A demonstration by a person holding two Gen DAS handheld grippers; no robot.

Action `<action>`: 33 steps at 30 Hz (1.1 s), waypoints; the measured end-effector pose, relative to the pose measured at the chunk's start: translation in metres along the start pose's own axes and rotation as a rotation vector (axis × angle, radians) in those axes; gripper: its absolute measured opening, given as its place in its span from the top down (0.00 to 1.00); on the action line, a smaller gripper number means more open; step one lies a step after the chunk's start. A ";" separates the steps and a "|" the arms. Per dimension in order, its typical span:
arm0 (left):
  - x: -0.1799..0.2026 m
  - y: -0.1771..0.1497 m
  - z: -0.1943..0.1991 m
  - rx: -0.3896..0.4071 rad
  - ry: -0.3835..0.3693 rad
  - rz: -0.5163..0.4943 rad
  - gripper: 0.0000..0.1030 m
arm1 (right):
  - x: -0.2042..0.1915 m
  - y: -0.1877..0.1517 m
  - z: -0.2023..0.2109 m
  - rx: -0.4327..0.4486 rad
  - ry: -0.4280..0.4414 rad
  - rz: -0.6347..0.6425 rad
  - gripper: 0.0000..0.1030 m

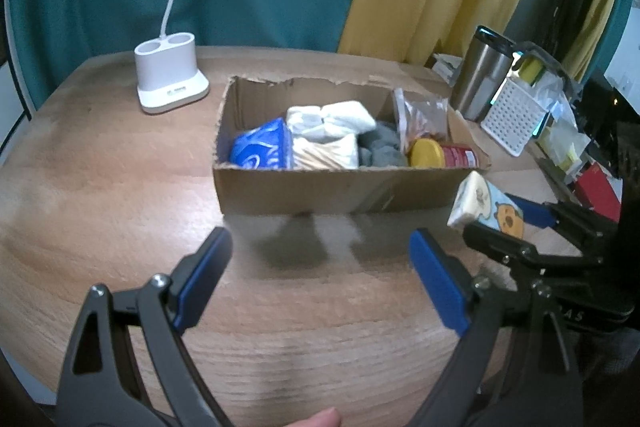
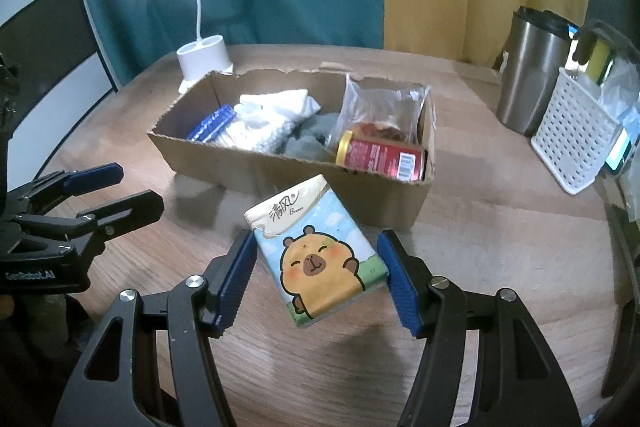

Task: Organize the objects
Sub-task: 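Close the right tool on the capybara tissue pack and lift it, then carry the capybara tissue pack with the right tool over the box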

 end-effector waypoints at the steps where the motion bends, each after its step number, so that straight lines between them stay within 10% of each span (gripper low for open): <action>1: 0.000 0.001 0.000 0.002 0.000 0.000 0.11 | -0.001 0.001 0.000 0.003 0.001 0.004 0.36; 33: -0.013 0.033 -0.015 0.030 0.024 0.023 0.11 | 0.000 0.052 -0.001 0.064 0.055 0.060 0.36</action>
Point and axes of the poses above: each gripper's, at about its wrist camera, not at the fingertips, and z roughly against the way its jaws point, x to its right, y to its top, the point moved 7 cm from there along -z, roughly the way its jaws point, and after that the axes turned 4 degrees about -x, right-handed, at the moved point
